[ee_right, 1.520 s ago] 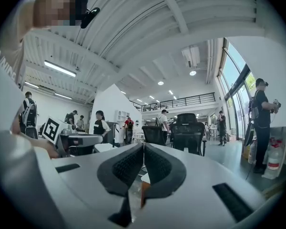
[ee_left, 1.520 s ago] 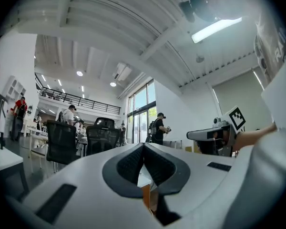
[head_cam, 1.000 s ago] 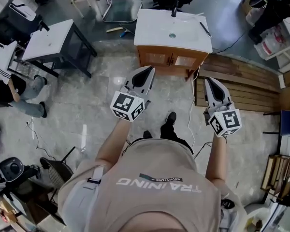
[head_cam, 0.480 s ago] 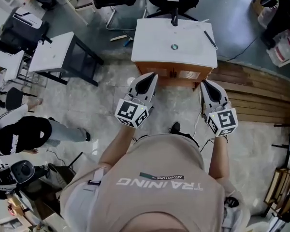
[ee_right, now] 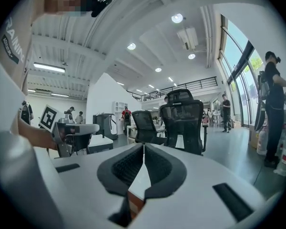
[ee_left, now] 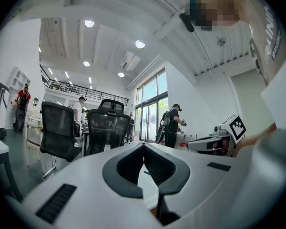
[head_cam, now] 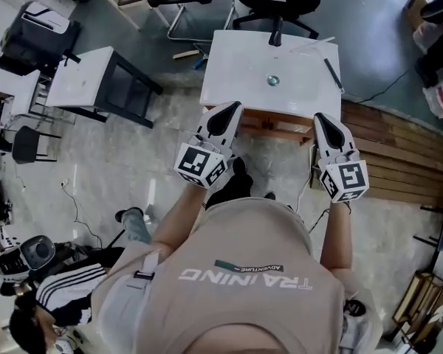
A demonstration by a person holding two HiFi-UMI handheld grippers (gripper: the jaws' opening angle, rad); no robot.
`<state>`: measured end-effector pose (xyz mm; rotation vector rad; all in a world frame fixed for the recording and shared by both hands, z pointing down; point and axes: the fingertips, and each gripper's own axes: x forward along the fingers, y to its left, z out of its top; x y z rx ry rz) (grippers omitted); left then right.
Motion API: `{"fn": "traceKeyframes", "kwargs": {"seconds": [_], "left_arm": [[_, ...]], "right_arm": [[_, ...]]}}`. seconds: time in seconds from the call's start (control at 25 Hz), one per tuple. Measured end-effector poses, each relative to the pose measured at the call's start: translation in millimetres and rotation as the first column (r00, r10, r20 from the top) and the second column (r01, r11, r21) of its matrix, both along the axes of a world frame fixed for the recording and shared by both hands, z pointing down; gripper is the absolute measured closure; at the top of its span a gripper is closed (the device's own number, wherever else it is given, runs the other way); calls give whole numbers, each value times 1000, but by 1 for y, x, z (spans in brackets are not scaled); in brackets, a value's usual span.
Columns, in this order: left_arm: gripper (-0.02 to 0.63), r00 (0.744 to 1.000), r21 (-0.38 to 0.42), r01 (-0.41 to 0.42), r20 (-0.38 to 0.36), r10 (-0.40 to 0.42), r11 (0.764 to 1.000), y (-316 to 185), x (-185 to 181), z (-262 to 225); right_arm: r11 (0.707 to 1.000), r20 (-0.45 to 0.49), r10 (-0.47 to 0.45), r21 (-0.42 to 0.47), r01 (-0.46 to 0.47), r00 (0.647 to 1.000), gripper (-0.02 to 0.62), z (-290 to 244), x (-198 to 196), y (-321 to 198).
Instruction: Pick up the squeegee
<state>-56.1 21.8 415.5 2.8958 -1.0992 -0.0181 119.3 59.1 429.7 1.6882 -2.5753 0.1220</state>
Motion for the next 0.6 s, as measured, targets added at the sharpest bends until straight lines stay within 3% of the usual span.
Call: {"fn": "traceKeyframes", "kwargs": {"seconds": [0.24,0.6], "left_arm": [[594,999,42,-44,16,43,998,-76,-2,4],[594,995,18,-96,33,96,995,-179,-9,22]], "right_arm": [[997,-32,80,-6,-80,996,563,-2,3,-71],[980,-88,187,-45,-192,978,563,4,-2,-157]]}}
